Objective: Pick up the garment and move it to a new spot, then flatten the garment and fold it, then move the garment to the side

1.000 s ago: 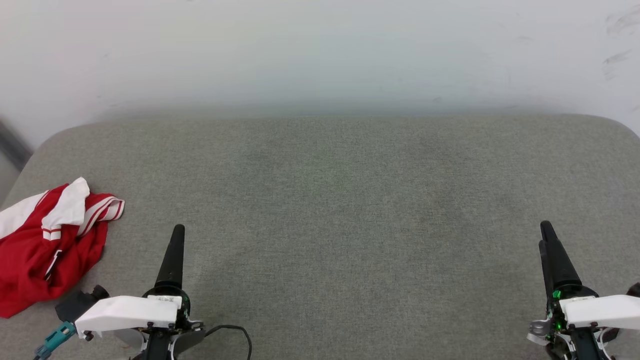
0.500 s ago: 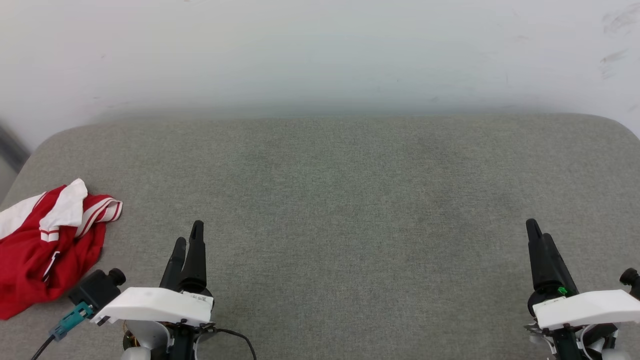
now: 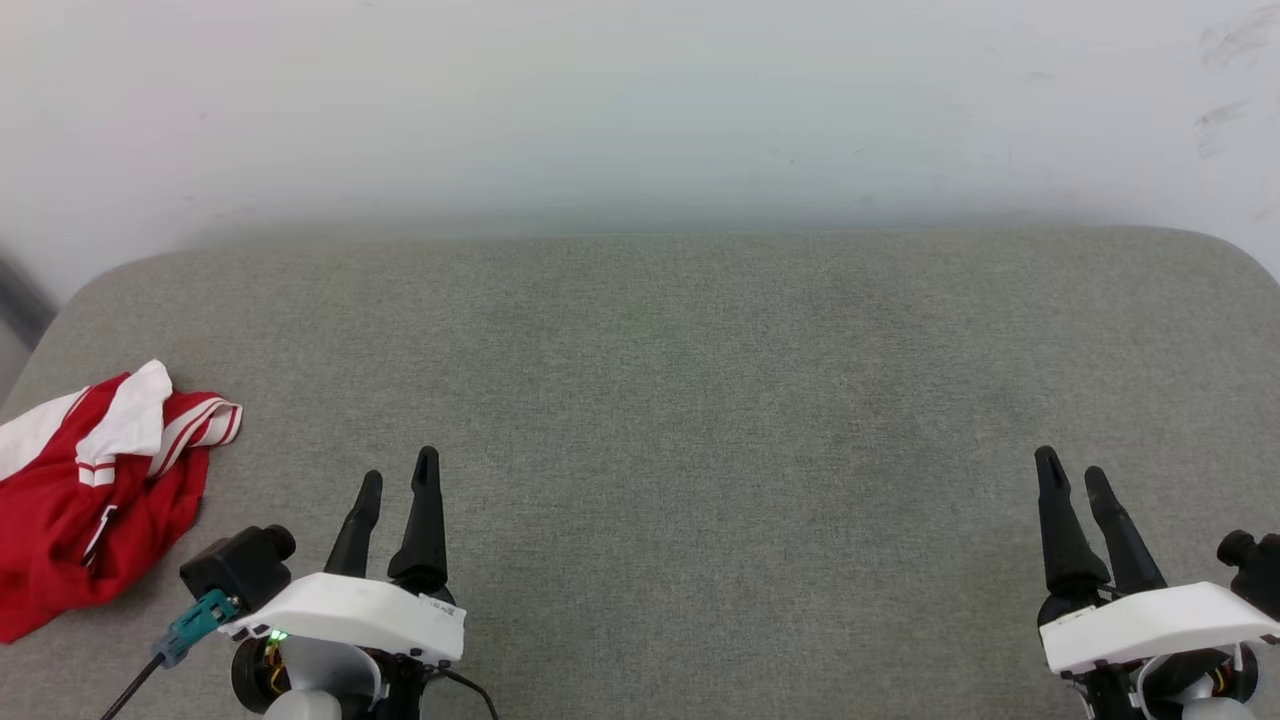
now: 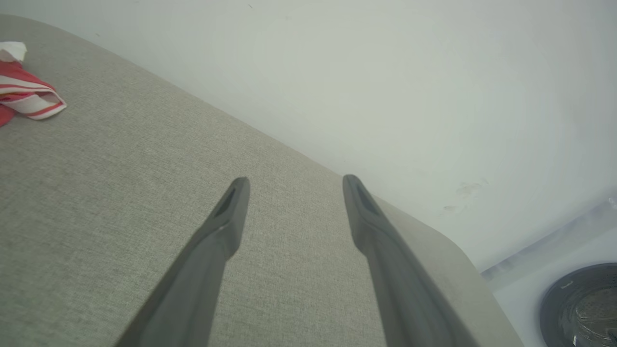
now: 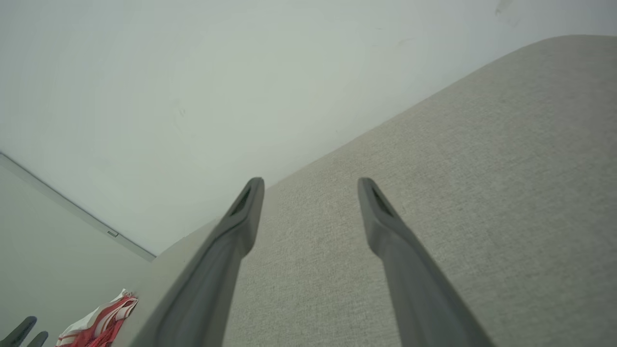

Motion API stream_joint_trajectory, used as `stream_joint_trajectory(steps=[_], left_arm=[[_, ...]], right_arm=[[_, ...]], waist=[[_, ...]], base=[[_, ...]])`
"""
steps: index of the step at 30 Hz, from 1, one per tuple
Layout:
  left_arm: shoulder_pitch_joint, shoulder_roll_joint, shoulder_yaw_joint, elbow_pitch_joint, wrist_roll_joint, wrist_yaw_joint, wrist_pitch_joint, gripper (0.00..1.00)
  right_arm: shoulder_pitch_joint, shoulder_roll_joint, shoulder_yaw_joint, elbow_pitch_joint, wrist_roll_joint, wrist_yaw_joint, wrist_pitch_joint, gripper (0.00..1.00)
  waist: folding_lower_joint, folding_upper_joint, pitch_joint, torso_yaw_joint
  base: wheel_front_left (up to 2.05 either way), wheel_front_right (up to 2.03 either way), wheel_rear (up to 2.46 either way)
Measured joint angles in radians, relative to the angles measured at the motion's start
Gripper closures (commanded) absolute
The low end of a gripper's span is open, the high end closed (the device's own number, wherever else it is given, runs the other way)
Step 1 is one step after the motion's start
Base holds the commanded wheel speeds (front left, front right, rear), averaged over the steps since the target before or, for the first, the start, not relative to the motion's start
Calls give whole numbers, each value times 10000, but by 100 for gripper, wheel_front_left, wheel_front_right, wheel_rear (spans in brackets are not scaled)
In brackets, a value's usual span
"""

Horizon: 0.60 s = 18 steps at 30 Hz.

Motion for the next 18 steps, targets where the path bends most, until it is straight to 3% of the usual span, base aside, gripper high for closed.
stream_joint_trajectory(steps=[18], left_arm=[[-80,182,-602,-19,2073,408,-502,0]], right_arm=[[17,-23,105,-105,-2180,0,-330,0]], waist=[[0,0,46,-60]], base=[[0,0,0]])
